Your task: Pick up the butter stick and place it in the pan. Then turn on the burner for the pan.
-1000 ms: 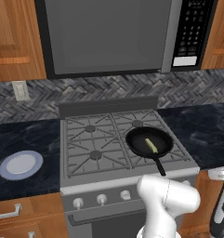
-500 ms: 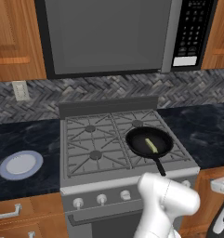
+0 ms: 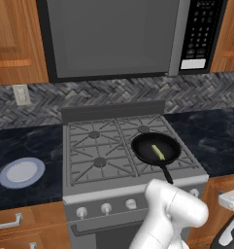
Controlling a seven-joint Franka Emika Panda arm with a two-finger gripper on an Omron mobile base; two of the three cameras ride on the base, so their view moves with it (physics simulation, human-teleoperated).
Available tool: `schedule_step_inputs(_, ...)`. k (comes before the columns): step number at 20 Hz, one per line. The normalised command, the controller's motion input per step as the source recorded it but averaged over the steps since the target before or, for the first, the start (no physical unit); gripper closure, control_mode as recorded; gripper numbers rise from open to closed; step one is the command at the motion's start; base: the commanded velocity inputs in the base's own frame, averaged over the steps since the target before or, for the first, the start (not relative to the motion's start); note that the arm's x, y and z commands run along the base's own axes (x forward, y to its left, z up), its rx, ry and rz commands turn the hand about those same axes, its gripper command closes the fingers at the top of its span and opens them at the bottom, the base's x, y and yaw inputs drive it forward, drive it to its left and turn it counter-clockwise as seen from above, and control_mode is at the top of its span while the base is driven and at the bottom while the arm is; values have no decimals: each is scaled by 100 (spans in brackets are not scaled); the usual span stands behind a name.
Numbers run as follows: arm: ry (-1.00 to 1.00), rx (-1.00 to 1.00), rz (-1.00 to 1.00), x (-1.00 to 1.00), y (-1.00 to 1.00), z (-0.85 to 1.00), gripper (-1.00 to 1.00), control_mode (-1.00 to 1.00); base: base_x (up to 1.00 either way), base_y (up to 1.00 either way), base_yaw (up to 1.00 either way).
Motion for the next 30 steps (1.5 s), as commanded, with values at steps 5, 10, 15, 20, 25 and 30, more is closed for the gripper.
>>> schedule_step_inputs(5,-6,0,0,0,0,-7,-100,-100,0,0,0)
schedule_step_inputs(10,-7,0,0,-14,0,-25,-100,-100,0,0,0)
schedule_step_inputs(15,-9,0,-1,-16,-10,-28,-100,-100,0,0,0)
schedule_step_inputs(20,-7,0,0,-8,-12,-22,-100,-100,0,0,0)
schedule_step_inputs(25,-6,2,0,-9,-12,-27,-100,-100,0,0,0)
schedule_step_inputs(30,-5,0,0,-1,-4,-26,-100,-100,0,0,0)
